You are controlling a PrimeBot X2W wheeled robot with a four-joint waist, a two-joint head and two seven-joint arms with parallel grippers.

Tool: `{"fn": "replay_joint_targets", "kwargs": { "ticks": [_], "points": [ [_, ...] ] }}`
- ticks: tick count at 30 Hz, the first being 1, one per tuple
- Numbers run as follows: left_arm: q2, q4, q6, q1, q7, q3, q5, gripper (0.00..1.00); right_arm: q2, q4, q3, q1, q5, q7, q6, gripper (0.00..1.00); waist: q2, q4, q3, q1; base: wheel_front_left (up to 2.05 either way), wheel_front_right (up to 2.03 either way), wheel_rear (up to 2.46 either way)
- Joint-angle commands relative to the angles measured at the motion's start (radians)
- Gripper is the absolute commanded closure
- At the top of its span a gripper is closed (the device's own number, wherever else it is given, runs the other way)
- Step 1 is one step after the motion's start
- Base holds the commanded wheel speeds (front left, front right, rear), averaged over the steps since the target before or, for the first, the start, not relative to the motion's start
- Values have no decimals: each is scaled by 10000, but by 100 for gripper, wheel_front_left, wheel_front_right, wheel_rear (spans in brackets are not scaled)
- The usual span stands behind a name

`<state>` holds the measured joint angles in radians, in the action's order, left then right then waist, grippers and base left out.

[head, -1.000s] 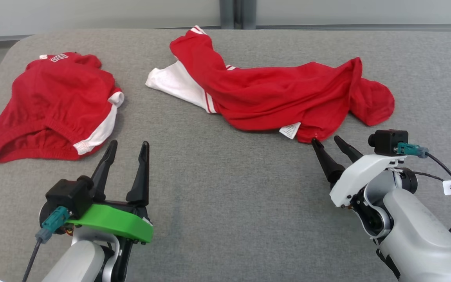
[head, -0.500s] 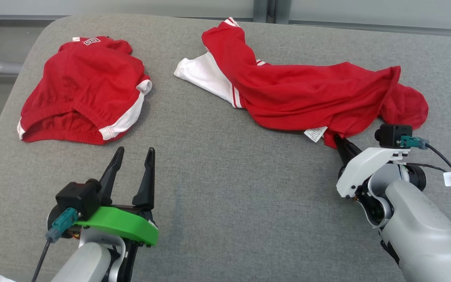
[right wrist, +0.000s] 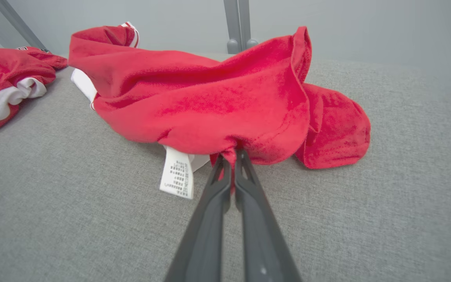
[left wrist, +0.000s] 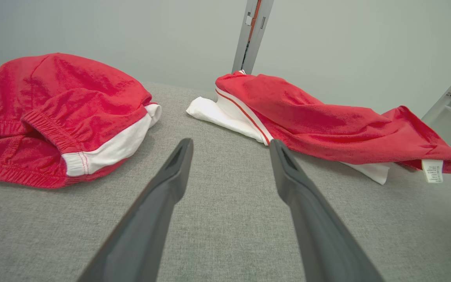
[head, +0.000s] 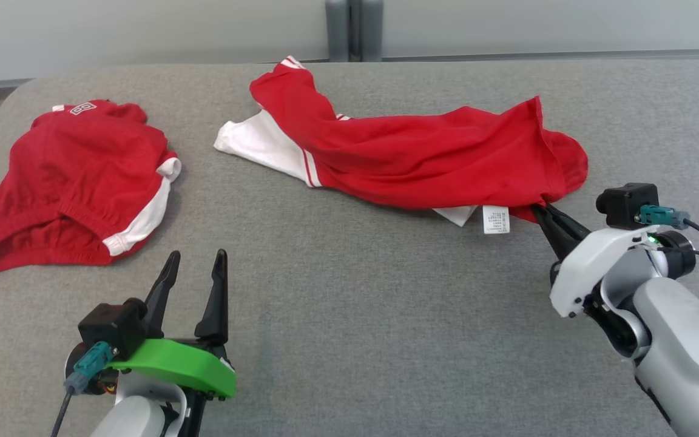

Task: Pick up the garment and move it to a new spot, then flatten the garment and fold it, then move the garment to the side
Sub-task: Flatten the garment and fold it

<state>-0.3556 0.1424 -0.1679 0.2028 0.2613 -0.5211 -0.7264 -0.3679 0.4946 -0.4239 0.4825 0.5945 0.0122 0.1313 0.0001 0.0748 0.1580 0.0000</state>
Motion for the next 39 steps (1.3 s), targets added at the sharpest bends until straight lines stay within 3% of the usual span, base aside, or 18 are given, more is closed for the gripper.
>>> {"fn": "replay_joint_targets", "kwargs": {
  "ticks": [1, 7, 13, 18, 21, 22, 23, 27, 33, 39],
  "points": [
    [-1, -11, -59, -233, 50, 33, 116, 0, -327, -484, 41, -317, -54, 281, -12, 100, -1, -647, -395, 0, 0, 0, 0],
    [-111, -126, -93, -498, 44, 192, 182, 0, -1894, -3007, 403, -1718, 367, 2096, -12, 100, -1, -1077, -462, 0, 0, 0, 0],
    [-195, -196, -123, -653, 45, 236, 209, 0, -2877, -4412, 1607, -3644, 999, 3441, -12, 100, -1, -1143, -458, 0, 0, 0, 0],
    [-248, -252, -171, -776, 43, 230, 186, 0, -3118, -4610, 2549, -4987, 1152, 4117, -13, 100, -1, -1080, -452, 0, 0, 0, 0],
    [-295, -264, -191, -778, -14, 200, 197, 0, -2858, -4290, 2974, -5259, 932, 4120, -12, 100, -1, -1033, -452, 0, 0, 0, 0],
    [-304, -259, -183, -766, -41, 185, 200, 0, -2737, -4194, 3036, -5265, 859, 4058, -12, 66, -1, -1010, -467, 0, 0, 0, 0],
    [-317, -266, -174, -748, -85, 172, 203, 0, -2515, -4060, 3092, -5284, 879, 4066, -12, 0, -1, -983, -493, 0, 0, 0, 0],
    [-376, -333, -234, -817, -178, 164, 178, 0, -2106, -4128, 3437, -5141, 823, 3918, -12, 0, -1, -952, -648, 0, 0, 0, 0],
    [-574, -672, -309, -819, -490, 85, 190, 0, -1731, -5331, 4392, -4993, 426, 3443, -10, 0, -1, -1021, -765, 0, 0, 0, 0],
    [-857, -452, 49, 58, -2046, -592, 257, 0, -548, -6255, 4435, -4605, -147, 2261, -12, 0, -1, -1341, -513, 0, 0, 0, 0]
  ]
}}
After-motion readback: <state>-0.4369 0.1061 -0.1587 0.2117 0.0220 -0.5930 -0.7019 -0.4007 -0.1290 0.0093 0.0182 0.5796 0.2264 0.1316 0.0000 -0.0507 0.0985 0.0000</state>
